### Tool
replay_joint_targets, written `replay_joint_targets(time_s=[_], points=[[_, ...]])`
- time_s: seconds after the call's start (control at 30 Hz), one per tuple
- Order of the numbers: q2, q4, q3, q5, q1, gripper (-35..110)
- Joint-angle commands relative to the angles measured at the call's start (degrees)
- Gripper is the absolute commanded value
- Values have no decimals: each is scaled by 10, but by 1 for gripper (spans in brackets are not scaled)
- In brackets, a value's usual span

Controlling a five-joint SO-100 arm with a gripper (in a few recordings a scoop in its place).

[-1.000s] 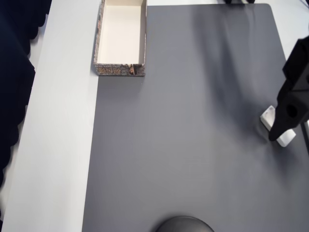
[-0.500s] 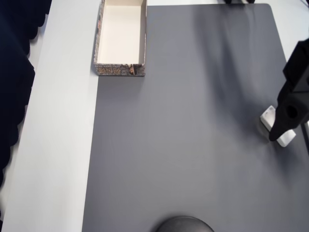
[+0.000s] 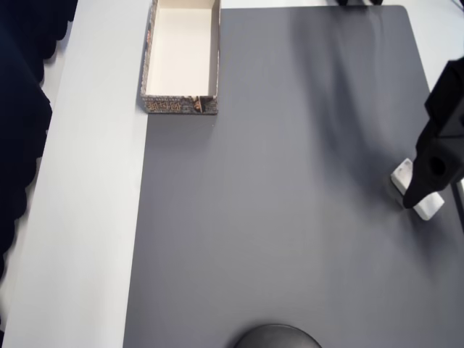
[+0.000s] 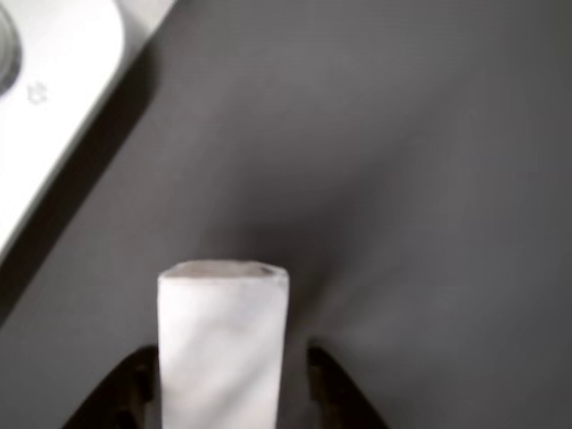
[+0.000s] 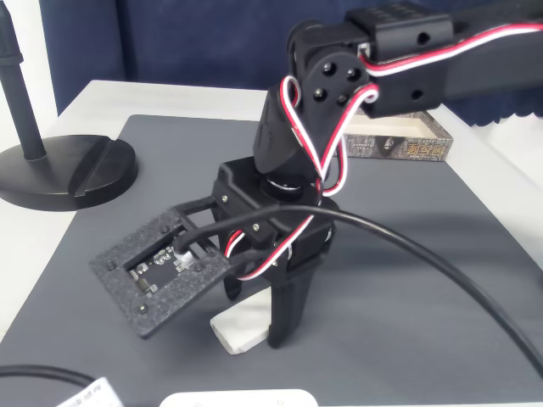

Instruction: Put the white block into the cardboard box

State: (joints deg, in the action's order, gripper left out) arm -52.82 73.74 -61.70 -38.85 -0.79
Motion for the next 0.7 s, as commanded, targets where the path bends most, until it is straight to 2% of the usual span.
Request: replay_joint_targets(time_s=[0.0, 0.67], points=[[-10, 4, 41, 0, 4, 24], [-8, 13, 43, 6, 5, 17]])
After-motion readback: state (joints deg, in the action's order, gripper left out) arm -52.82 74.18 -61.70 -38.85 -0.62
